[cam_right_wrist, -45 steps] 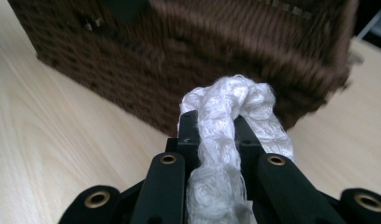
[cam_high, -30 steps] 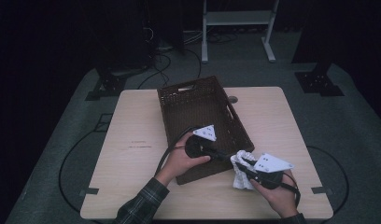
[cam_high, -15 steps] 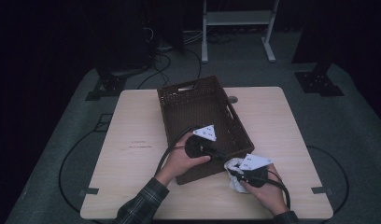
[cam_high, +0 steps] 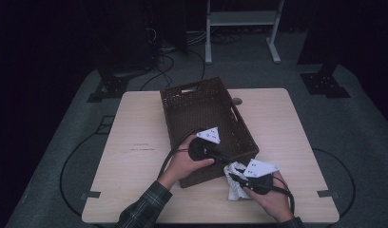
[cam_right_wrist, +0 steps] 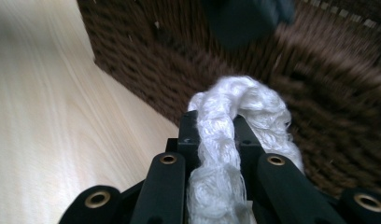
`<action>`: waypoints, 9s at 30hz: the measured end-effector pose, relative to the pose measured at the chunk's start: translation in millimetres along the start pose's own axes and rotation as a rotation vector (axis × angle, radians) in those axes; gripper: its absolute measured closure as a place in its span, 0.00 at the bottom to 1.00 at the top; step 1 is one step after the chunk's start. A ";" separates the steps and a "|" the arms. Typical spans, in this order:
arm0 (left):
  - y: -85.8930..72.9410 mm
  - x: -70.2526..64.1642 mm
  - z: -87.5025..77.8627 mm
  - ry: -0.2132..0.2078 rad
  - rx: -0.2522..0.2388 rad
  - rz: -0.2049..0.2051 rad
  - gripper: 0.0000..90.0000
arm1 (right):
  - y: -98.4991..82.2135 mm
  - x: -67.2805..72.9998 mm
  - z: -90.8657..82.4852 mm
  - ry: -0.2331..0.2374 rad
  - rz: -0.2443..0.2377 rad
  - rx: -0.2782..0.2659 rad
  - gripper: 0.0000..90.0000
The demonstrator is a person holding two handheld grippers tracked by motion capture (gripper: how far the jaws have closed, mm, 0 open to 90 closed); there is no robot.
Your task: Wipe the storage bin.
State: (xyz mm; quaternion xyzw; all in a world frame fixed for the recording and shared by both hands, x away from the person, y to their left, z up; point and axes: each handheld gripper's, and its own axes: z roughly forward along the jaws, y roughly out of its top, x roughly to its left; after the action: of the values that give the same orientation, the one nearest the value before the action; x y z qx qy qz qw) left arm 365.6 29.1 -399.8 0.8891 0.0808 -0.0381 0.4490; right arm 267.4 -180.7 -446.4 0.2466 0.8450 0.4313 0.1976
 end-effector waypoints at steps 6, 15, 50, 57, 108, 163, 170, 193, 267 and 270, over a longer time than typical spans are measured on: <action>-0.1 -0.1 0.1 -0.002 -0.001 -0.005 0.88 | 13.0 5.8 -18.5 -0.006 -0.018 -0.075 0.86; 0.0 -0.3 0.0 0.001 0.001 -0.004 0.88 | 3.9 4.6 20.2 0.029 -0.036 0.024 0.86; -0.1 -0.1 0.3 -0.002 -0.004 -0.007 0.88 | 32.8 28.0 -0.8 0.065 -0.083 -0.099 0.86; -0.1 -0.4 0.3 -0.001 -0.003 -0.008 0.88 | 29.6 27.5 17.5 0.087 -0.094 -0.056 0.87; 0.0 0.2 0.1 -0.003 0.000 -0.012 0.88 | 54.8 64.4 54.5 0.182 -0.178 -0.114 0.87; -0.2 0.7 0.0 -0.007 0.001 -0.016 0.88 | -42.8 -66.7 -70.0 -0.229 0.150 0.057 0.86; -0.3 0.8 0.0 -0.007 0.000 -0.017 0.88 | -53.9 -108.8 -59.0 -0.311 0.242 0.094 0.86; 0.9 0.4 4.2 0.022 0.038 -0.017 0.76 | -54.4 -128.8 -60.4 -0.337 0.334 0.095 0.57; -205.3 -21.3 -134.5 0.455 0.262 -0.366 0.10 | 15.6 -75.8 -2.3 0.013 0.176 0.077 1.00; -207.0 -20.8 -134.8 0.468 0.260 -0.356 0.09 | 17.4 -72.0 -1.1 0.024 0.171 0.080 1.00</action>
State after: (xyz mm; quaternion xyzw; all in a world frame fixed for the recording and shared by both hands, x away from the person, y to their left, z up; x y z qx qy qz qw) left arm 307.7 256.1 -480.8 0.8956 0.3305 0.0795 0.2871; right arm 328.7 -214.9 -422.7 0.3203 0.8398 0.4154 0.1400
